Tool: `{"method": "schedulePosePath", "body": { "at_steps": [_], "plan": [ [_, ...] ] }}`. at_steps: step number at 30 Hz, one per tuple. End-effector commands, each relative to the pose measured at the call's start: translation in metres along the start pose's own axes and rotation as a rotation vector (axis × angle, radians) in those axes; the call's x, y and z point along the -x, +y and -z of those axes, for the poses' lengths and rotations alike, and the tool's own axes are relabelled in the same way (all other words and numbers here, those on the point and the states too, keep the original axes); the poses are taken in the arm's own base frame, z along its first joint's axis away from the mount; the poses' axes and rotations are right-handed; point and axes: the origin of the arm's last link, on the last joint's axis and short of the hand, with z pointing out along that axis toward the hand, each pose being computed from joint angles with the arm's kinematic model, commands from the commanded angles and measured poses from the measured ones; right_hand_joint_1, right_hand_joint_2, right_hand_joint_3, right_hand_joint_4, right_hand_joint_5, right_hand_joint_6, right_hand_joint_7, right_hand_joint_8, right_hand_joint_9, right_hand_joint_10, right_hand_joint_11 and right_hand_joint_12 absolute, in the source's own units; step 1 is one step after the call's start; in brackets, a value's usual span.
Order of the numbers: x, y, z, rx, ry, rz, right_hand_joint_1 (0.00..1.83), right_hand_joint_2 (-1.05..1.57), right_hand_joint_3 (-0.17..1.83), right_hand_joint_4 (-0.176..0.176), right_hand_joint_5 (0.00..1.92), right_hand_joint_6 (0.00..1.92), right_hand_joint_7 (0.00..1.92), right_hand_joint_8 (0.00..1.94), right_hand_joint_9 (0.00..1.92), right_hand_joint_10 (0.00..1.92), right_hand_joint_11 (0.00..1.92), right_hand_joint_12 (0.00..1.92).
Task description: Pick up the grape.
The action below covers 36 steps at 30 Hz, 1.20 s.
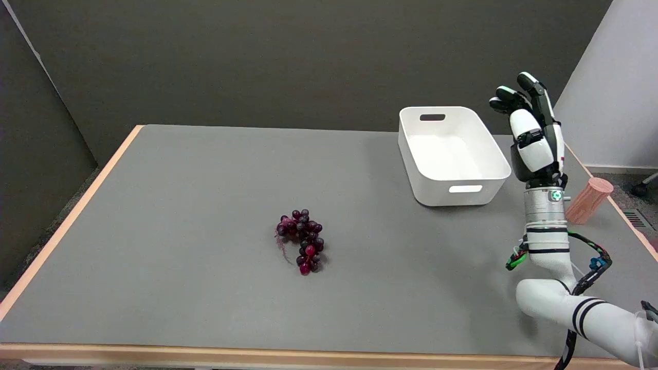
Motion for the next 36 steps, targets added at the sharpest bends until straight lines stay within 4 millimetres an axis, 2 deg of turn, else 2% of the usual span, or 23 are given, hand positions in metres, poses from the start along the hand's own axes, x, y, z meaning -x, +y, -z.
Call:
{"method": "schedulePosePath", "body": {
  "at_steps": [1,4,6,8,10,12,15,17,19,21,24,27,30,32,36],
  "plan": [
    [0.02,0.007,-0.012,0.018,-0.138,0.086,0.68,0.81,0.99,0.072,0.24,0.62,0.52,0.59,0.47,0.96,0.15,1.27],
    [0.031,0.011,-0.017,0.037,-0.24,0.215,0.68,0.78,1.0,0.079,0.25,0.59,0.5,0.56,0.46,0.96,0.14,1.25],
    [0.043,0.012,-0.025,0.041,-0.31,0.305,0.64,0.77,1.01,0.07,0.24,0.52,0.47,0.52,0.42,0.92,0.09,1.19],
    [0.06,0.009,-0.035,0.032,-0.391,0.432,0.63,0.7,1.01,0.011,0.18,0.43,0.34,0.46,0.3,0.82,0.0,1.04],
    [0.08,0.004,-0.041,0.026,-0.466,0.573,0.61,0.68,1.0,-0.032,0.16,0.42,0.28,0.44,0.23,0.78,0.0,0.92],
    [0.093,0.004,-0.04,0.039,-0.515,0.692,0.57,0.65,0.98,-0.079,0.15,0.42,0.23,0.41,0.16,0.75,0.0,0.79],
    [0.115,-0.002,-0.039,0.024,-0.564,0.85,0.55,0.64,0.97,-0.094,0.15,0.43,0.23,0.41,0.14,0.74,0.0,0.76],
    [0.132,-0.007,-0.037,0.015,-0.609,0.941,0.53,0.63,0.94,-0.104,0.16,0.43,0.23,0.4,0.14,0.75,0.0,0.78],
    [0.146,-0.01,-0.033,0.024,-0.647,0.979,0.54,0.67,0.83,-0.11,0.19,0.38,0.27,0.34,0.15,0.78,0.0,0.8],
    [0.161,-0.013,-0.029,0.044,-0.673,0.994,0.46,0.6,0.94,-0.125,0.18,0.47,0.26,0.45,0.18,0.77,0.0,0.86],
    [0.181,-0.013,-0.018,0.054,-0.727,1.046,0.44,0.6,0.93,-0.136,0.18,0.48,0.26,0.45,0.18,0.78,0.0,0.88],
    [0.194,-0.01,-0.004,0.087,-0.773,1.065,0.43,0.59,0.92,-0.145,0.18,0.49,0.27,0.46,0.19,0.79,0.0,0.89],
    [0.205,-0.013,0.009,0.072,-0.805,1.109,0.41,0.6,0.88,-0.172,0.19,0.49,0.28,0.47,0.18,0.82,0.0,0.91],
    [0.212,-0.017,0.016,0.055,-0.82,1.113,0.41,0.64,0.77,-0.176,0.21,0.46,0.31,0.43,0.15,0.88,0.0,0.92],
    [0.23,-0.019,0.032,0.023,-0.876,1.11,0.39,0.64,0.76,-0.176,0.21,0.48,0.32,0.46,0.15,0.9,0.0,0.94]
  ]
}}
